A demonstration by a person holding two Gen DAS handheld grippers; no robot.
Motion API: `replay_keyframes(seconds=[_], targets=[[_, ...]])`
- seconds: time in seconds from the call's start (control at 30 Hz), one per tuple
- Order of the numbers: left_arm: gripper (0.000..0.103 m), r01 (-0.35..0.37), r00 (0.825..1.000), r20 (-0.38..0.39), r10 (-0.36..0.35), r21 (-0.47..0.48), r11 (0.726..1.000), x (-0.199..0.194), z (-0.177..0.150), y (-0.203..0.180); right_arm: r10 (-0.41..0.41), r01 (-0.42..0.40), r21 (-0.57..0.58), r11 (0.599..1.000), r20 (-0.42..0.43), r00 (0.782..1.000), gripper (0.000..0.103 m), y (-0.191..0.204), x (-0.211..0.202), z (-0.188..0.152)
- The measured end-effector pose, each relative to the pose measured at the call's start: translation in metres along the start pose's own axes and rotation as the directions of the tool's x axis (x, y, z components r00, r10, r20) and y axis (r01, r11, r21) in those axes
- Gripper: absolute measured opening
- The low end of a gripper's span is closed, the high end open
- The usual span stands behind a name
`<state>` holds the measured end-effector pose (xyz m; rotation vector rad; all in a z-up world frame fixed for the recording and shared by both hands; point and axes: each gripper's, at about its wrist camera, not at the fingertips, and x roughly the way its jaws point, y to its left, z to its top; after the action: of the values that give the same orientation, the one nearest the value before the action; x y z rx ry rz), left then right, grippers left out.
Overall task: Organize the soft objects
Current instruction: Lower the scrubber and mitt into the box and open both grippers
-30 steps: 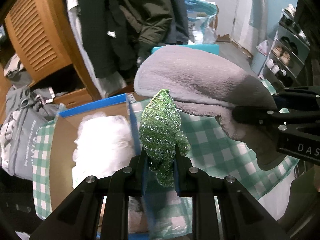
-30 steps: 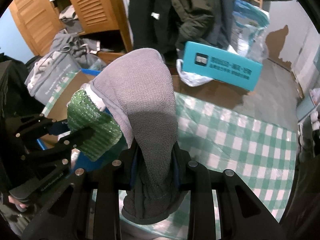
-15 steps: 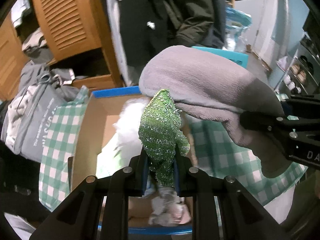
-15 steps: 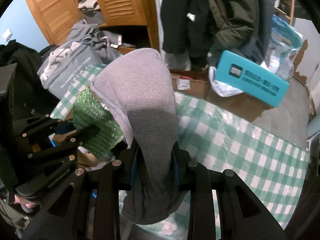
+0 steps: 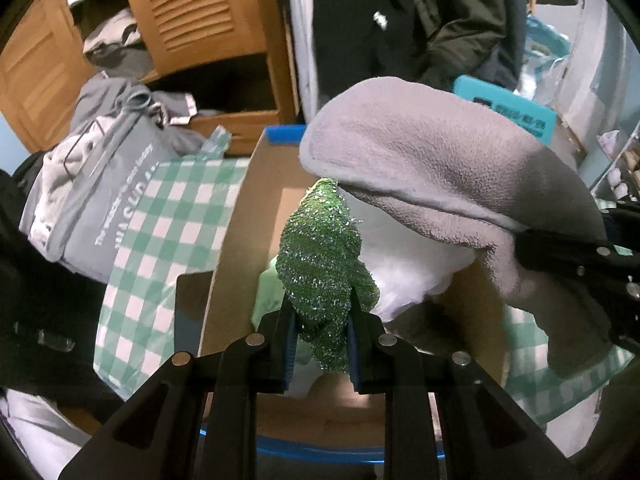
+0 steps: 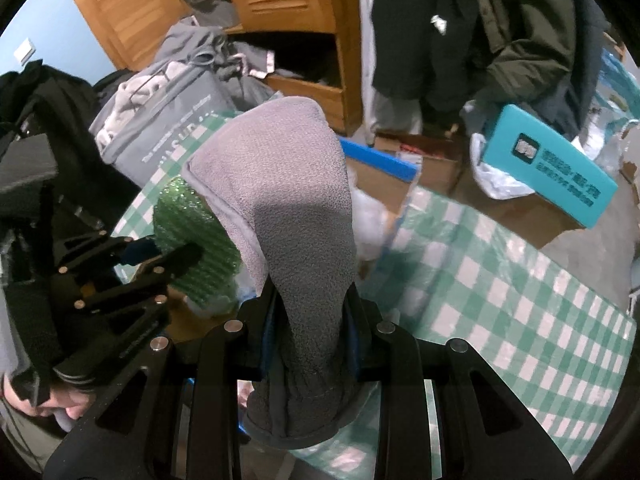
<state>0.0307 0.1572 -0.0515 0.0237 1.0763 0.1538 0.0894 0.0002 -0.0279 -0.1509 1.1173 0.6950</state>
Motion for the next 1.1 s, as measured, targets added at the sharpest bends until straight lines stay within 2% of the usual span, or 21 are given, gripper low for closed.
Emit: replay_keyframes(seconds=[0.33,0.43,0.5,0.57,0.63,0.7,0.77,0.87,0.97,1.1], targets=[[0.021,-0.029,0.998,-0.051,0.027,-0.028,0.999,0.015,-0.01,0.017,0.027,-0.027,-0.001,1.0,-0.06,0.998,0.026,0.023,0.035,0.002],[0.025,-0.03,0.997,-0.074,0.027,-0.04,0.999,0.021,-0.012,0.022,0.038,-0.038,-0.004,0.999,-0.075,0.996,0.028,0.028,0.043,0.0],[0.03,-0.025,0.996,-0.081,0.02,-0.056,0.998,0.023,-0.014,0.026,0.042,-0.042,-0.002,0.999,-0.086,0.995,0.033,0.03,0.049,-0.001],[0.035,-0.02,0.996,-0.085,0.014,-0.066,0.998,0.023,-0.015,0.028,0.047,-0.047,0.002,0.999,-0.1,0.994,0.047,0.03,0.052,-0.002],[0.041,-0.023,0.996,-0.084,0.017,-0.068,0.997,0.021,-0.016,0.03,0.056,-0.056,0.004,0.998,-0.1,0.993,0.051,0.031,0.051,-0.003],[0.058,-0.023,0.997,-0.081,0.018,-0.065,0.998,0.018,-0.015,0.03,0.062,-0.063,-0.011,0.998,-0.09,0.994,0.053,0.033,0.046,-0.004],[0.061,-0.017,0.997,-0.071,0.013,-0.054,0.998,0.013,-0.012,0.029,0.047,-0.049,-0.024,0.999,-0.072,0.996,0.063,0.035,0.039,-0.005],[0.062,-0.028,0.998,-0.061,0.025,-0.038,0.999,0.005,-0.01,0.026,0.024,-0.026,-0.042,0.999,-0.043,0.999,0.065,0.036,0.028,-0.006],[0.072,-0.04,0.998,-0.039,0.039,-0.015,0.999,-0.003,-0.009,0.022,0.008,-0.009,-0.044,0.999,-0.027,1.0,0.066,0.034,0.018,-0.006],[0.072,-0.05,0.999,-0.017,0.05,0.011,0.999,-0.012,-0.01,0.017,-0.015,0.015,-0.031,0.999,0.001,1.0,0.069,0.027,0.003,-0.008]])
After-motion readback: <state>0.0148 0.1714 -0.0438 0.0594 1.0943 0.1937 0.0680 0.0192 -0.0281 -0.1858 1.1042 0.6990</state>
